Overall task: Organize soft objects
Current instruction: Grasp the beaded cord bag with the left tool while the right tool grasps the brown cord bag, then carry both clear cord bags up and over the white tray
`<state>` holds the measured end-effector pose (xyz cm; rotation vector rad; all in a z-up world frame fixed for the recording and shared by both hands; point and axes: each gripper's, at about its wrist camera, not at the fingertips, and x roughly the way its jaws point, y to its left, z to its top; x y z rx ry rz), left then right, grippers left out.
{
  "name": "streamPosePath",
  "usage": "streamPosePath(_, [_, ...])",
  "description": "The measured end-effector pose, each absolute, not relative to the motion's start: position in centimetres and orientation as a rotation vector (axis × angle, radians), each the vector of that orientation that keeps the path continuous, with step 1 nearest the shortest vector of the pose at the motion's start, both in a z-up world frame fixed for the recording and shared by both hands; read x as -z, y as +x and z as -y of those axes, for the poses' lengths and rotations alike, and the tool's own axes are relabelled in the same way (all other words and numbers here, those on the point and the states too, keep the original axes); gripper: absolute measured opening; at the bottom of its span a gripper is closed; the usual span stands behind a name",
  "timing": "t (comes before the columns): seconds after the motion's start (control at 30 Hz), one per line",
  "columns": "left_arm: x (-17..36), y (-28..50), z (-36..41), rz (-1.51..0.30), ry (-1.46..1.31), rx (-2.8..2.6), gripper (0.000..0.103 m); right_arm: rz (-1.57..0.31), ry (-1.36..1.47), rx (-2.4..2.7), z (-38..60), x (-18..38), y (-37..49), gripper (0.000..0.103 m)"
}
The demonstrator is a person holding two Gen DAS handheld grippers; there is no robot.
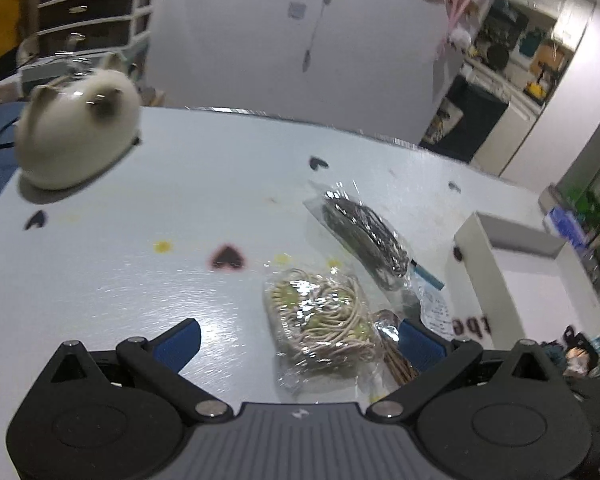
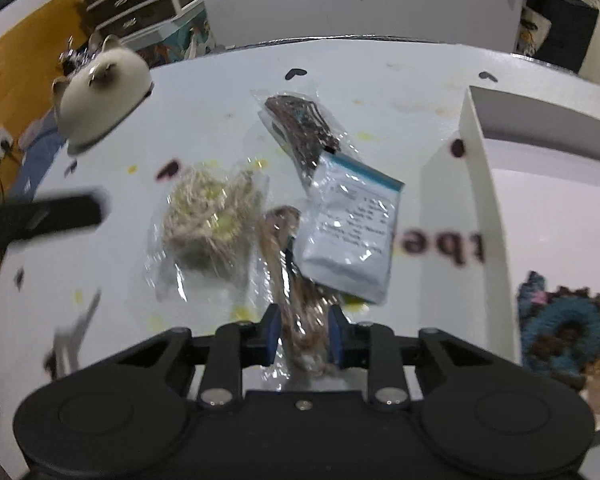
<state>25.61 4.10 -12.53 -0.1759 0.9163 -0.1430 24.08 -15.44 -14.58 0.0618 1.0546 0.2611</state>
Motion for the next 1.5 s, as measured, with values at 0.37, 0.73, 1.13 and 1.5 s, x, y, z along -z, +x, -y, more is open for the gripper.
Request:
streamPosePath(0.37, [15.8, 29.7, -0.5, -0.976, -0.088, 0.121, 0.103, -1.029, -0.115, -0.331, 16.7, 14.2, 19.4, 0.024])
streamPosePath(0.73, [16.8, 30.4, -1.0, -1.004, -0.089, 0.151, 0.071, -0.998, -0.104, -0.343, 18.0, 12.5, 17.5, 0.044])
streamPosePath(1.13, [16.5, 25.7, -4.5, -1.045, -0.116, 0.195, 0.065, -1.03, -0.145, -0.361, 14.3, 13.8, 22.5, 0.076])
streamPosePath(1.5, [16.1, 22.9, -5.8, -1.074, -0.163, 0.187, 0.081, -1.086, -0.191, -0.342, 12.8, 16.0, 23.6, 0.047])
